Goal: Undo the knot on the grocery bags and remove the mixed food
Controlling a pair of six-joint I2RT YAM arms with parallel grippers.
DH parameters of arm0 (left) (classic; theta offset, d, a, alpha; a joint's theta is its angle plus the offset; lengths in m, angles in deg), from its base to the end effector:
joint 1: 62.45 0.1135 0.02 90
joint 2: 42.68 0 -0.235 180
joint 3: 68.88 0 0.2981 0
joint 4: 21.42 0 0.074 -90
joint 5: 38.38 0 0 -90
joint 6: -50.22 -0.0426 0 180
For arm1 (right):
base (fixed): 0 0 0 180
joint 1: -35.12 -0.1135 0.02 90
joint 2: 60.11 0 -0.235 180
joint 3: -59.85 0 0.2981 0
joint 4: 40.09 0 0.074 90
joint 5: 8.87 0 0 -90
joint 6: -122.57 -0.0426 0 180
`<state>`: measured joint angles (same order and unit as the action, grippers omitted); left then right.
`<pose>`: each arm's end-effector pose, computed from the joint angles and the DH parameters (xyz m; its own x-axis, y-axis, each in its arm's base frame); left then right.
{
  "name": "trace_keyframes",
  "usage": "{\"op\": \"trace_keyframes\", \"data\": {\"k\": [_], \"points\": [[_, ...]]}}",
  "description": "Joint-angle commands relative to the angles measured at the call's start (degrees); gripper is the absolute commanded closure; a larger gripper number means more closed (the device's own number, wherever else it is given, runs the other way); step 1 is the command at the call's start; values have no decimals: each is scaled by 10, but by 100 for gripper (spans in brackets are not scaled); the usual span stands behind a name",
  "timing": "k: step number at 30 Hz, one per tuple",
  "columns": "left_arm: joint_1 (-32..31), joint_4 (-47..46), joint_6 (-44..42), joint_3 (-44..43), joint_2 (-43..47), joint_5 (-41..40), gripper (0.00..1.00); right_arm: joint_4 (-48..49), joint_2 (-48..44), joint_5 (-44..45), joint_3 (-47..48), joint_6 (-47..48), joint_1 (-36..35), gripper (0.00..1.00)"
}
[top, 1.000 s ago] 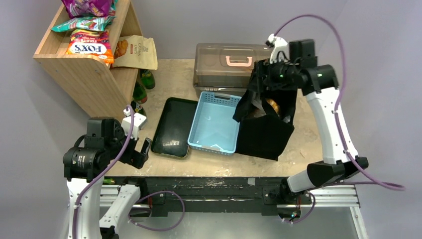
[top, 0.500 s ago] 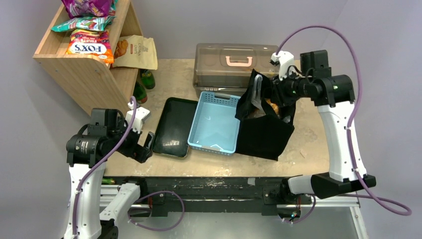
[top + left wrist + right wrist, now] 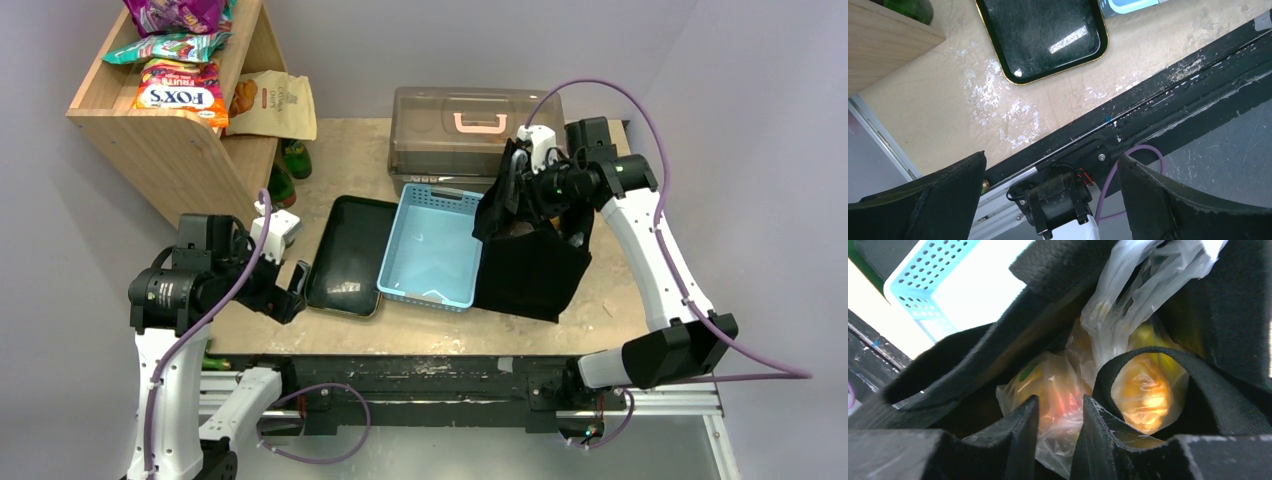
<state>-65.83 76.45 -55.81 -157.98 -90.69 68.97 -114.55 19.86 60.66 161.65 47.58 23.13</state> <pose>0.1493 -0.0215 0.3882 -0.7421 0.3079 -0.5954 0.4414 0.8929 -0.0885 0.3148 0.0821 0.3652 -0.6467 -0.3854 -0.6582 -0.5899 0.7998 0.1113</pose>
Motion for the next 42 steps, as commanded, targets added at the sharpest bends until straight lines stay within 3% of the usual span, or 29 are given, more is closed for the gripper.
{"op": "trace_keyframes", "data": {"k": [1,16,28,30,33,37,42], "points": [[4,-7,-2,-12,3,5,0,62,1,32,-34,-2,-2,60],[4,-19,-1,7,-5,17,0,277,5,58,-119,-78,-2,26],[4,-21,0,11,-13,19,0,387,34,15,-139,-72,-2,31],[4,-21,0,11,-14,16,0,390,48,0,-129,-62,-2,36],[4,-21,-1,13,-12,15,0,390,48,-10,-124,-51,-1,67],[4,-23,0,12,-12,15,0,380,8,-32,-119,-52,-1,100],[3,-23,1,-6,-19,27,0,343,-56,-12,-94,-63,0,100]]}}
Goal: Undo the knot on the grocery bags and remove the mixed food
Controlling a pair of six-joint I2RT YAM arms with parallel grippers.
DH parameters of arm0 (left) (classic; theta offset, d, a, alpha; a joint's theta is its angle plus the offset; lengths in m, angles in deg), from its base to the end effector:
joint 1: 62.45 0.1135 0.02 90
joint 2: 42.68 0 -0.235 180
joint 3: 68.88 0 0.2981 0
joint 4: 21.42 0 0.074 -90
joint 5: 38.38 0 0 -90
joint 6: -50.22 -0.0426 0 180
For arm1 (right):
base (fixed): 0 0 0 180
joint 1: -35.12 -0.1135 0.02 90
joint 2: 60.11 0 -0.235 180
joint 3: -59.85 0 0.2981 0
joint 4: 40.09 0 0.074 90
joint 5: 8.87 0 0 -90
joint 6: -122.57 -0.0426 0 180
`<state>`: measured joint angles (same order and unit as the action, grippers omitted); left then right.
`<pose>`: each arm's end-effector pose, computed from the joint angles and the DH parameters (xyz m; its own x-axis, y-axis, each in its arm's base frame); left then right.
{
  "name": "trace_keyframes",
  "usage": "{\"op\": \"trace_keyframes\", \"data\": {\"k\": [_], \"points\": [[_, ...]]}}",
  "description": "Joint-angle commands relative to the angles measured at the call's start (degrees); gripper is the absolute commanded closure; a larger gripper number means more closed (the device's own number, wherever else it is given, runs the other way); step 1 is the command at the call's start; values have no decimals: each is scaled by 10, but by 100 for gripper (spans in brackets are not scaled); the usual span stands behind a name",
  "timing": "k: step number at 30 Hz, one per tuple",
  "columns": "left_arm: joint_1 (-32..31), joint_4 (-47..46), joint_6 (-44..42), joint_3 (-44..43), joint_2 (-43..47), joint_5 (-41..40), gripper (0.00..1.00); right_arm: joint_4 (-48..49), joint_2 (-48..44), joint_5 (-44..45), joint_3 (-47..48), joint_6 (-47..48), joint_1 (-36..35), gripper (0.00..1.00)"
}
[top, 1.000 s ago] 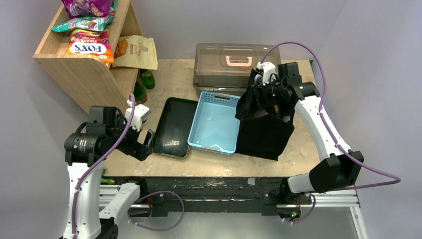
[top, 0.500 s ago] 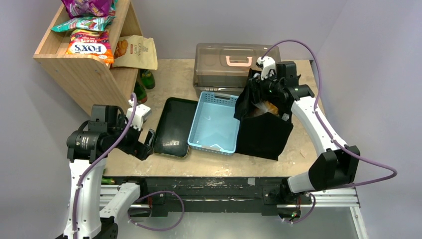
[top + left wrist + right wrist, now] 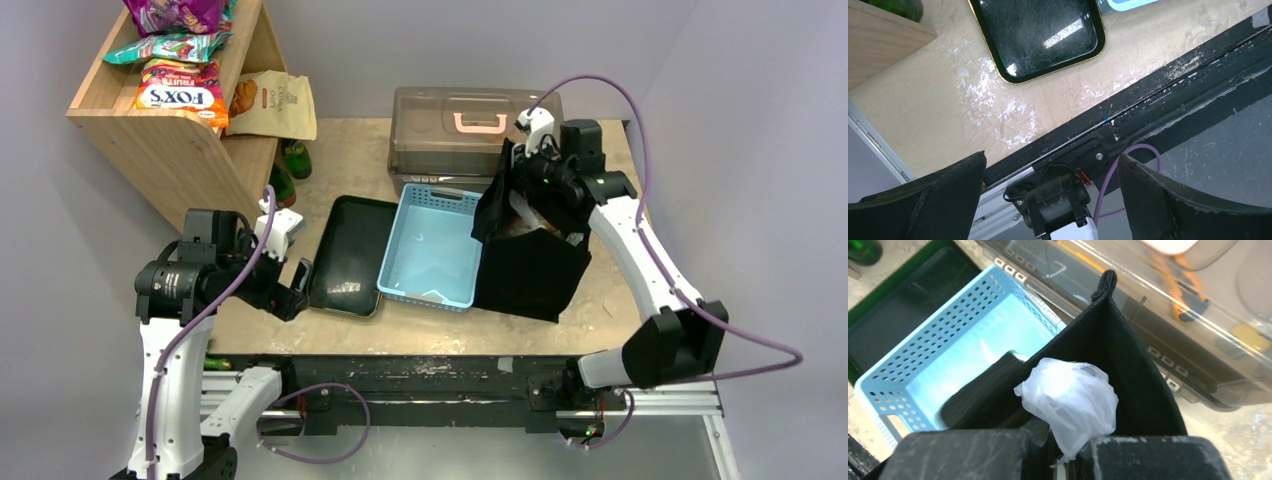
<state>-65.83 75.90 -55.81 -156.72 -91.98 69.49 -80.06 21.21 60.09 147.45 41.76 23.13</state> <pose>0.1582 -0.0224 0.3794 -0.7612 0.3082 -0.5706 0.4423 0.8902 -0.1091 0.3641 0.0930 0.3153 -0.4580 -0.2497 -0.8532 -0.5665 0.8216 0.0637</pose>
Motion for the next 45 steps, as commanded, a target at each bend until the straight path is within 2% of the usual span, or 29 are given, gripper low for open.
{"op": "trace_keyframes", "data": {"k": [1,11,28,45], "points": [[3,-18,2,-23,-9,26,0,-6,-78,-3,55,-8,2,100],[2,-24,18,-53,-27,52,0,-34,-98,8,154,-33,29,100],[2,-49,26,-112,-21,91,0,-32,-44,-20,426,-131,47,100],[2,-85,57,-148,-26,129,0,87,52,-21,627,-263,46,100]]}}
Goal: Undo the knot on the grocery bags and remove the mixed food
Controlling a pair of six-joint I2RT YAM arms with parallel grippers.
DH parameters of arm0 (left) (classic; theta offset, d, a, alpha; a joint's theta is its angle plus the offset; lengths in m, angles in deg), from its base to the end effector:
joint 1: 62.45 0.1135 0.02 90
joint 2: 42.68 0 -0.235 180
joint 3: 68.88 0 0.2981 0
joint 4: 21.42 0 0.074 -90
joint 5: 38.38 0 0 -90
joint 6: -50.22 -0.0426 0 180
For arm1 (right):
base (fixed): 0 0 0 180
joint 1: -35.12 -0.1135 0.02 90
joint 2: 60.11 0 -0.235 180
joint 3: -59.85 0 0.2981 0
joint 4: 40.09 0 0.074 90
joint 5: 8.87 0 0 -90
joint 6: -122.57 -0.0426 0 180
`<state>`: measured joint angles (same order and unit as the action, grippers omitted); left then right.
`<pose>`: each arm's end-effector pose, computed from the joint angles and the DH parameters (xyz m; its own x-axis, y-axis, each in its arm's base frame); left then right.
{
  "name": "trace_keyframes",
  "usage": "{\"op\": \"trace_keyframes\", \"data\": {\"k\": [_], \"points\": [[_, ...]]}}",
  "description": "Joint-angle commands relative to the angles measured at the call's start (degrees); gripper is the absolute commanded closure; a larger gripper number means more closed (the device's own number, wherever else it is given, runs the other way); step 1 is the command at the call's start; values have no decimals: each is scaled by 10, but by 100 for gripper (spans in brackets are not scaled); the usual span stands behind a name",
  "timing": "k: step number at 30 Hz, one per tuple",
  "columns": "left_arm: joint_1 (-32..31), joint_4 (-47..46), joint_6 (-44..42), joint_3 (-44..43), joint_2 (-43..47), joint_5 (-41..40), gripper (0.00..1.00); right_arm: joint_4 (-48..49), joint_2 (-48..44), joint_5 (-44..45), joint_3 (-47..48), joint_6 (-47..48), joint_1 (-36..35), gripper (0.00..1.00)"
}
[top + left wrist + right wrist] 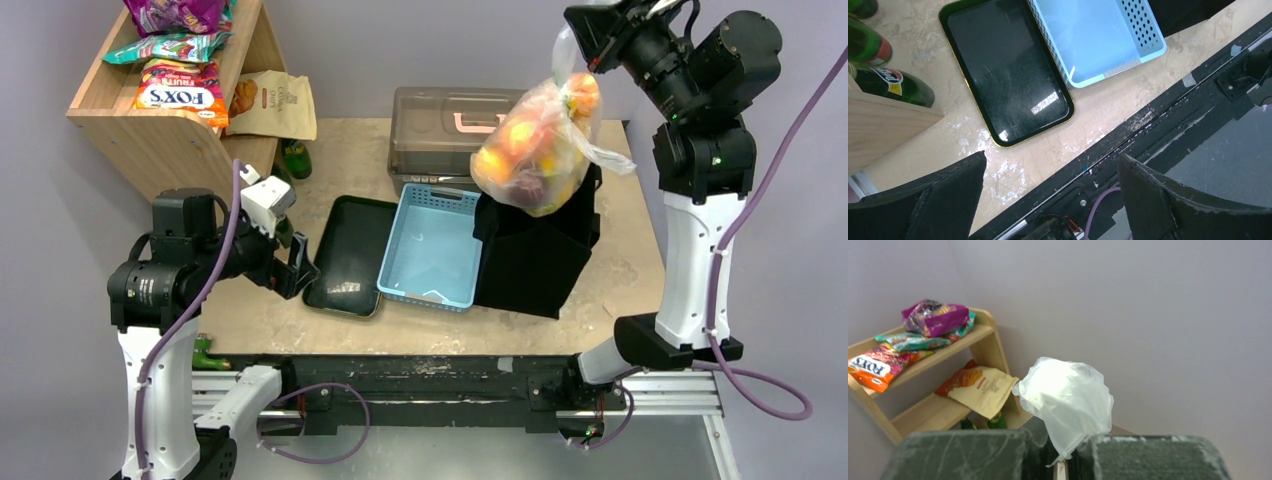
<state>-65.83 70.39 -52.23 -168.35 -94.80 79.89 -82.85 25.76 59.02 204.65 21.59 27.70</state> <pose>0.1558 -0.0294 0.4401 -0.5988 0.2256 -0.7685 0.5310 0.8302 -0.1701 0.2616 0.0502 0.6348 0.1800 0.2014 -0.9628 -0.5220 0.8492 0.0800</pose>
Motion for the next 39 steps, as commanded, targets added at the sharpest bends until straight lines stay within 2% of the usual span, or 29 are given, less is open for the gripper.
{"op": "trace_keyframes", "data": {"k": [1,5,11,15,18,28,32,35,39], "points": [[2,-33,27,-39,3,28,0,131,8,-15,58,-74,0,100],[2,-51,56,-70,2,43,0,197,22,-43,68,-135,-3,100],[2,-136,117,-85,19,111,0,250,41,-74,90,-160,-32,100],[3,-233,169,-80,40,120,0,270,53,-90,92,-158,-74,100],[3,-246,187,-114,24,126,0,273,66,-92,92,-146,-112,100],[3,-252,198,-271,-37,162,0,241,73,-89,50,-55,-257,100],[3,-288,200,-285,-59,181,0,232,67,-93,6,-35,-298,100],[2,-320,153,-264,-63,209,0,227,64,-97,-21,-15,-327,100],[2,-297,128,-267,-95,238,0,214,64,-100,-46,4,-350,100]]}}
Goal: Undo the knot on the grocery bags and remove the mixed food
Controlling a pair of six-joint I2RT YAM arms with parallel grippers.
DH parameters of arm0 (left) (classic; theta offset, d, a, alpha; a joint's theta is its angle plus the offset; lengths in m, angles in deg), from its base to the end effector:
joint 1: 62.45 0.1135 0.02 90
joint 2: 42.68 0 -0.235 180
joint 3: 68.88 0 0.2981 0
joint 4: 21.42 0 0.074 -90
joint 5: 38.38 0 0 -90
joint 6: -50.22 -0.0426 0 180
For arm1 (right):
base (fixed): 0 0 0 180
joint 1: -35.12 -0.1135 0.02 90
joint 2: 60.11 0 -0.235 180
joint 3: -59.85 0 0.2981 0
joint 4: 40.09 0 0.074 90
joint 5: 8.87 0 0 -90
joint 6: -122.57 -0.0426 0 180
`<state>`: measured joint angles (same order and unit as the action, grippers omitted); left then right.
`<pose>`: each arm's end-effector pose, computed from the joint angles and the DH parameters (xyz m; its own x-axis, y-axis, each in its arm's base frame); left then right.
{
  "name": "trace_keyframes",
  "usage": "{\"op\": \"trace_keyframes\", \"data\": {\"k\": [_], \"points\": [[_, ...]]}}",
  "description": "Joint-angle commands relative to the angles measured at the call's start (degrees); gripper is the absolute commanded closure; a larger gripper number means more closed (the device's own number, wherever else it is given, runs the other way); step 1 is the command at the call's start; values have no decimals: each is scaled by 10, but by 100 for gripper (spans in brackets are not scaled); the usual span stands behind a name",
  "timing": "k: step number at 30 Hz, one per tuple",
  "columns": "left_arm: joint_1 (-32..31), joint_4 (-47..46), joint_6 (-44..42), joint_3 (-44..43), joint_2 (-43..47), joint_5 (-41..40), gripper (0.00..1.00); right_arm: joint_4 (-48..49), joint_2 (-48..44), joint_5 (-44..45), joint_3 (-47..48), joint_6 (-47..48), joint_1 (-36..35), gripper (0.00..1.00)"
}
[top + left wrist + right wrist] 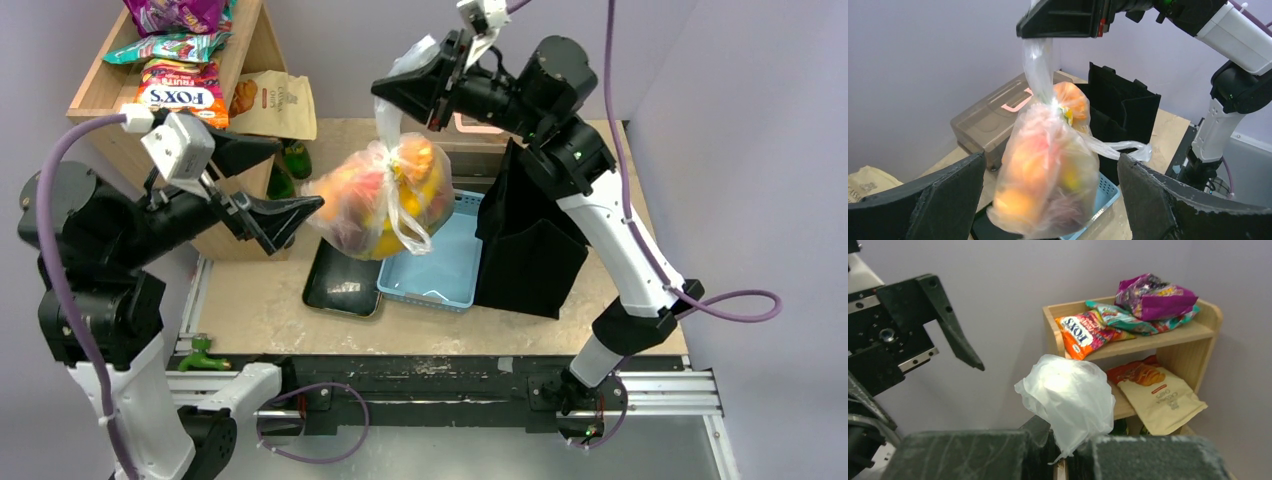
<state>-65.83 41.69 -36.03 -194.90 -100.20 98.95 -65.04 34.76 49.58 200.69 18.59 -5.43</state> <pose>0.1034 -0.0375 0.5988 0.0432 -0.0470 -0.9980 0.7752 0.6317 0.0038 0.2515 0.2445 0.6015 0.0410 0.3060 -0.9511 -0.9636 0.2639 0.0434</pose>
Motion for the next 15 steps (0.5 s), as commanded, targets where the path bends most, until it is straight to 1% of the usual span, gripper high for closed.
{"op": "trace_keyframes", "data": {"k": [1,2,4,6,8,12,15], "points": [[1,-2,-32,-2,-50,54,0,34,-27,-5,-15,36,-23,100],[-3,4,-29,2,-55,54,0,34,-29,-4,-25,37,-27,100],[-24,17,-43,20,-59,25,0,40,-37,1,-52,36,-34,100],[-67,25,-75,53,-55,-17,0,48,-47,7,-77,38,-46,100],[-104,19,-88,87,-49,-61,0,50,-52,13,-90,39,-55,100],[-122,-32,-54,140,-52,-54,0,56,-55,23,-106,34,-75,100],[-132,-143,-27,249,-17,-47,0,65,-55,36,-113,30,-90,100]]}}
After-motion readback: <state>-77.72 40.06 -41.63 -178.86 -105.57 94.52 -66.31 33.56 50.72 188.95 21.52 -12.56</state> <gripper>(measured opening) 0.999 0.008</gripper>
